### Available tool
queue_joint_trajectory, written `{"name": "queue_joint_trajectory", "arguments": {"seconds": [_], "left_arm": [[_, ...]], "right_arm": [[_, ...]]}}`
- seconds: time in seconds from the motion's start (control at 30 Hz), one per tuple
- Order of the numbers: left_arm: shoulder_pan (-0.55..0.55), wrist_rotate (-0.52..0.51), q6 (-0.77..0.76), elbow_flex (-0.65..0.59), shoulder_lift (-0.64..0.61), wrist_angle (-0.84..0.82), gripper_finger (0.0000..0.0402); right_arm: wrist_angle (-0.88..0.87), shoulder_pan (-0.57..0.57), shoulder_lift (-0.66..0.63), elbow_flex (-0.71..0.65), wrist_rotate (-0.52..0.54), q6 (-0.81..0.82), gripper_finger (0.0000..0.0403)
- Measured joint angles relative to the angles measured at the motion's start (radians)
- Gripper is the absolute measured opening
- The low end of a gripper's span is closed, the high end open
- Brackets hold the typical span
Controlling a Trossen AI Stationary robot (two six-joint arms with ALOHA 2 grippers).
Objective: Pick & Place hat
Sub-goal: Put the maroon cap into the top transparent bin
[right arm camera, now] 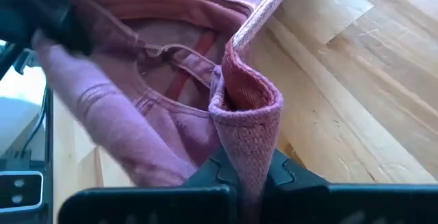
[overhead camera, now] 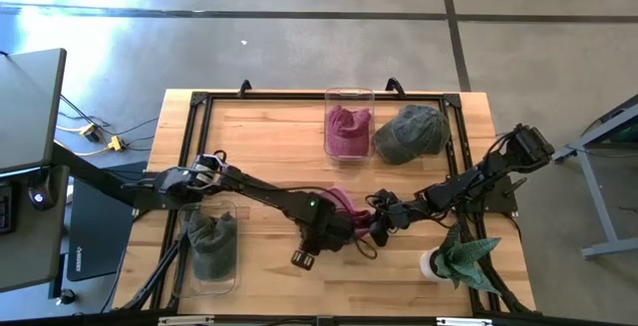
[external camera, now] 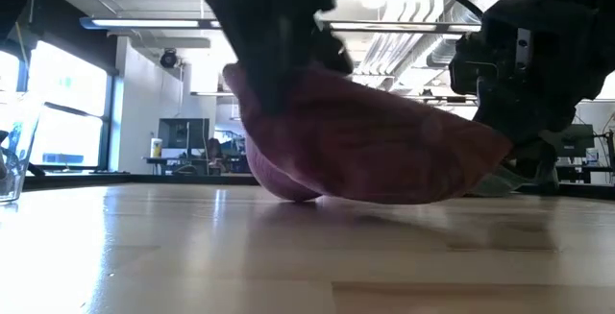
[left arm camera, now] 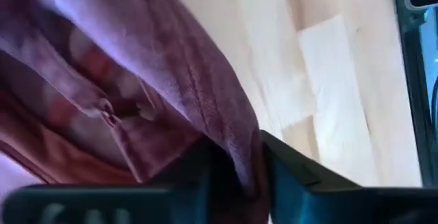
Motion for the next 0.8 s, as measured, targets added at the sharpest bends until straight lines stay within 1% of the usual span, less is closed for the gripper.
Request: {"name": "queue_joint_trajectory", "arguments": {"seconds": [0.1,0.17,0.23,0.33,0.47,0.53,0.6,0.7,0.77,0.8], "left_arm": [[0.023,0.037,-0.086,0.000,0.000,-0.033,0.0149],[0.028,0.042,-0.168,0.000,0.000,-0.045,0.0174],[0.015,0.030,-0.218,0.000,0.000,-0.041,0.0189],[-0.044,-0.044,-0.276,0.000,0.000,-0.017,0.0194],[-0.129,-0.238,-0.406,0.000,0.000,0.077,0.0194],[-0.160,-0.371,-0.495,0.001,0.000,0.145,0.0194],[-0.185,-0.509,-0.551,0.002,0.000,0.171,0.0194],[-0.220,-0.666,-0.569,0.002,0.000,0.184,0.0195],[-0.230,-0.736,-0.549,0.003,0.009,0.216,0.0195],[-0.231,-0.748,-0.529,0.005,0.019,0.243,0.0195]], "right_arm": [[0.003,0.000,0.000,0.000,0.007,0.044,0.0008],[0.006,0.000,0.000,0.000,0.007,0.067,0.0008],[0.010,0.000,0.000,0.000,0.006,0.087,0.0007],[0.017,0.000,0.000,0.000,0.006,0.119,0.0004],[0.021,0.000,0.000,0.000,0.007,0.151,0.0009],[0.021,-0.001,0.000,0.000,0.007,0.161,0.0010],[0.022,-0.001,0.000,0.000,0.007,0.162,0.0009],[0.037,-0.003,0.000,0.000,0.008,0.163,0.0004],[0.057,-0.010,0.000,0.000,0.002,0.170,0.0004],[0.065,-0.015,0.000,0.000,-0.006,0.178,0.0005]]}}
